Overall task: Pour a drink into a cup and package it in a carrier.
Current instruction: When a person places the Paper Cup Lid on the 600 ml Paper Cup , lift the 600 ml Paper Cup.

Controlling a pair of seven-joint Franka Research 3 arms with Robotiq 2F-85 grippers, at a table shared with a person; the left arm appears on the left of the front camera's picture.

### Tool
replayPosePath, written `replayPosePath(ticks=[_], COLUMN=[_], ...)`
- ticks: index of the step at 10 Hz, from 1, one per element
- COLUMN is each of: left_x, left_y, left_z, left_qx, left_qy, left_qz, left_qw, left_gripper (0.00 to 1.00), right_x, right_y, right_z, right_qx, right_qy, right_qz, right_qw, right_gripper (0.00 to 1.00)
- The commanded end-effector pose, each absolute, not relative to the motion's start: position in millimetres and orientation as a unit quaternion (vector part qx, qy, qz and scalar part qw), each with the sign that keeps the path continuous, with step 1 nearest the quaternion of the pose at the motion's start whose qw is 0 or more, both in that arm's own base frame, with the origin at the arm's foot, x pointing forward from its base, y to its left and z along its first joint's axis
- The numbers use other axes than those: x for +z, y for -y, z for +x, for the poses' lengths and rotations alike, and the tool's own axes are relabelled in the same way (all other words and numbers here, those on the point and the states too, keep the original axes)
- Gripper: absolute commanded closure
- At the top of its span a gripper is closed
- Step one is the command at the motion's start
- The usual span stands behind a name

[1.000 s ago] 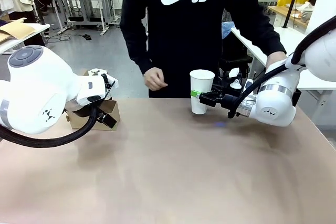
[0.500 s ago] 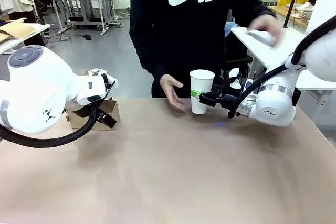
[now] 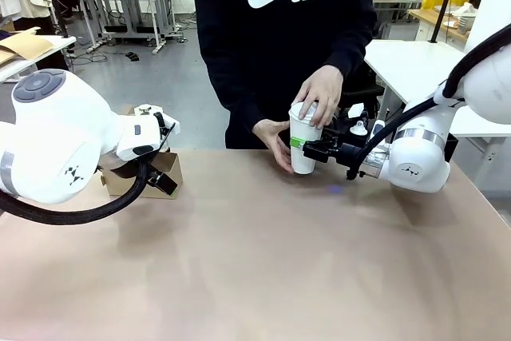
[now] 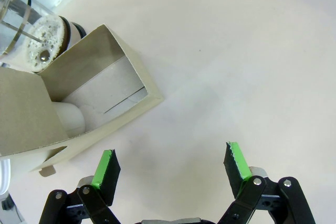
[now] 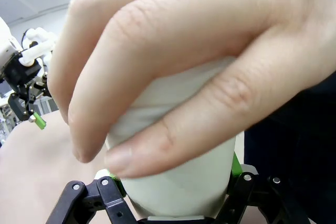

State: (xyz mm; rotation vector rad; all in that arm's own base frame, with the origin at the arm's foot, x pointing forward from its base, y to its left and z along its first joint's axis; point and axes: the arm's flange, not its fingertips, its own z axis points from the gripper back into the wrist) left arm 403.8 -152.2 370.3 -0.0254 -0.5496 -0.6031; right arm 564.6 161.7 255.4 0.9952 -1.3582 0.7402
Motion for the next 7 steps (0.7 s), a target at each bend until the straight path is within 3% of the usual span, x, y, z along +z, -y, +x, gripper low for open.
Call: replayPosePath(ticks=[1, 7], left_x=[370.4, 370.4], left_y=[151.8, 151.8], left_z=[403.7, 403.7], left_qx=[-0.293, -0.293], left_qy=[0.267, 0.267], left_qz=[-0.013, -0.013], left_qw=[0.918, 0.918], left_gripper=[0.0, 0.0], right_x=[261.8, 261.8], right_y=[-162.9, -162.9], right_z=[563.1, 563.1], right_qx=[0.32, 0.32], right_qy=[0.588, 0.588], right_qz=[0.425, 0.425], right_qw=[0.609, 0.609], right_gripper=[0.2, 0.2])
